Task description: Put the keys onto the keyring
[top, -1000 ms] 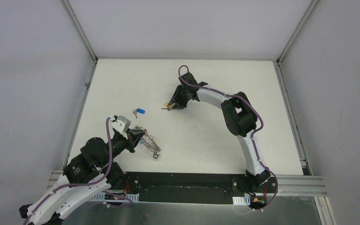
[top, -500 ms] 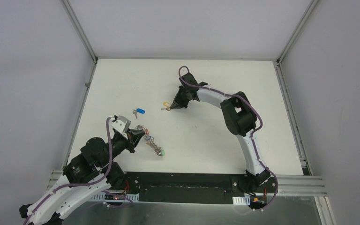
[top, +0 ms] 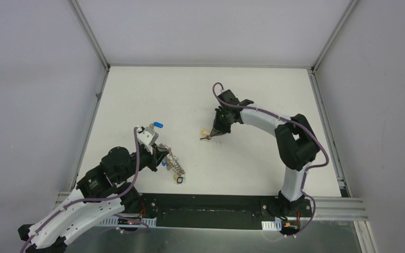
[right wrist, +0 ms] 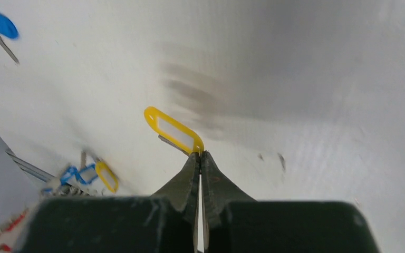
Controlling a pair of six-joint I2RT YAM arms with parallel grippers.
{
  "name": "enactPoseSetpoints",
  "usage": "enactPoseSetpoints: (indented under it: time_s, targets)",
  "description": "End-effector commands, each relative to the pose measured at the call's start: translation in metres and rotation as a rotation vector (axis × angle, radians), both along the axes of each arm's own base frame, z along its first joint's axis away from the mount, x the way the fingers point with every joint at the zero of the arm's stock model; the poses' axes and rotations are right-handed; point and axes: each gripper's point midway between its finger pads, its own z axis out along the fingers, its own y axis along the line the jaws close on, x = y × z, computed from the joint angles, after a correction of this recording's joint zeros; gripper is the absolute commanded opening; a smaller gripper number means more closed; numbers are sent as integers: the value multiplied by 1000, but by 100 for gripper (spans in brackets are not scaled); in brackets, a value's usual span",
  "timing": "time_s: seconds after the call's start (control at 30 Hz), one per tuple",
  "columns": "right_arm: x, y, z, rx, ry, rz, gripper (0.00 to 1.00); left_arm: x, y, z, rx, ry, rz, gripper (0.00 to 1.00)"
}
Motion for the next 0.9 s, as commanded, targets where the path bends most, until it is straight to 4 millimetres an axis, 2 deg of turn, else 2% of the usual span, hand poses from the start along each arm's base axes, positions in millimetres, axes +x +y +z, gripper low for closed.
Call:
enactPoseSetpoints:
  time_s: [0.0, 0.17, 0.23, 0.37, 0.47, 0.57, 0.7, 0.87]
  targets:
    - [-39, -51, 20, -126, -40, 116, 0, -3, -24, 37, -67, -36, -97, 0]
    - [-97, -110, 11, -278, 37, 192, 0, -3, -57, 40, -26, -33, -234, 0]
    - [-116, -131, 15, -327, 57, 212, 0, -2, -72, 41, -13, -29, -292, 0]
    - [-132, -158, 23, -403, 39, 242, 0, -3, -101, 35, 2, 7, -405, 0]
    - [-132, -162, 21, -428, 43, 277, 0, 4, -113, 31, -1, 8, -421, 0]
    - [-134, -158, 9, -428, 96, 323, 0, 8, -118, 36, -32, -23, -420, 0]
    - [-138, -147, -7, -391, 163, 377, 5, 9, -117, 40, -55, -35, -406, 0]
    - [-134, -135, -7, -342, 155, 395, 15, 5, -110, 43, -80, -36, -388, 0]
